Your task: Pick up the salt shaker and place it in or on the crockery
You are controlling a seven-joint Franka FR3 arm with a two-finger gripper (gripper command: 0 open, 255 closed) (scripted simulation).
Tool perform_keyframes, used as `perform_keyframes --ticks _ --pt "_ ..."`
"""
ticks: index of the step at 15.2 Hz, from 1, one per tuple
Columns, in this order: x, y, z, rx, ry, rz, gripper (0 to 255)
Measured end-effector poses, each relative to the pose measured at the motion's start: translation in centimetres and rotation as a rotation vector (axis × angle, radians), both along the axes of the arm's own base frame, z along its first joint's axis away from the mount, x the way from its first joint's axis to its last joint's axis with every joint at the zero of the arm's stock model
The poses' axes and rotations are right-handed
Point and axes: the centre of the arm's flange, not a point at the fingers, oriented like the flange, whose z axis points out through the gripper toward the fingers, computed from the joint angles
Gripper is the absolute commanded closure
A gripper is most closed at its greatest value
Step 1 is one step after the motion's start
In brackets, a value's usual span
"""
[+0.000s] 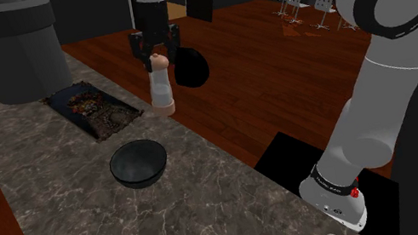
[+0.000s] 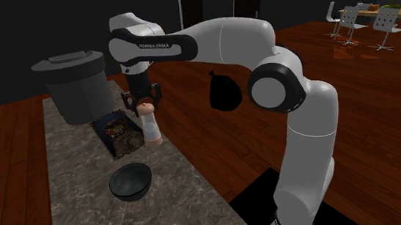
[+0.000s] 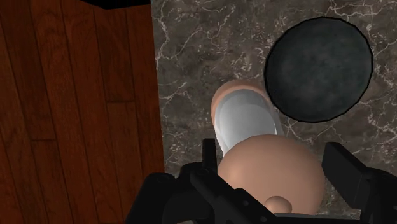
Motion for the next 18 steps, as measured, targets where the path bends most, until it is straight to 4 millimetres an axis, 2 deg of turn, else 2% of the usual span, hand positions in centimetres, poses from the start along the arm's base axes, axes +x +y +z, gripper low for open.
perform_keyframes --ticks 11,18 --pt "-2.6 13.6 4.3 0.001 0.000 0.001 255" --pt "-2.9 14.3 1.1 0.000 0.001 -0.001 255"
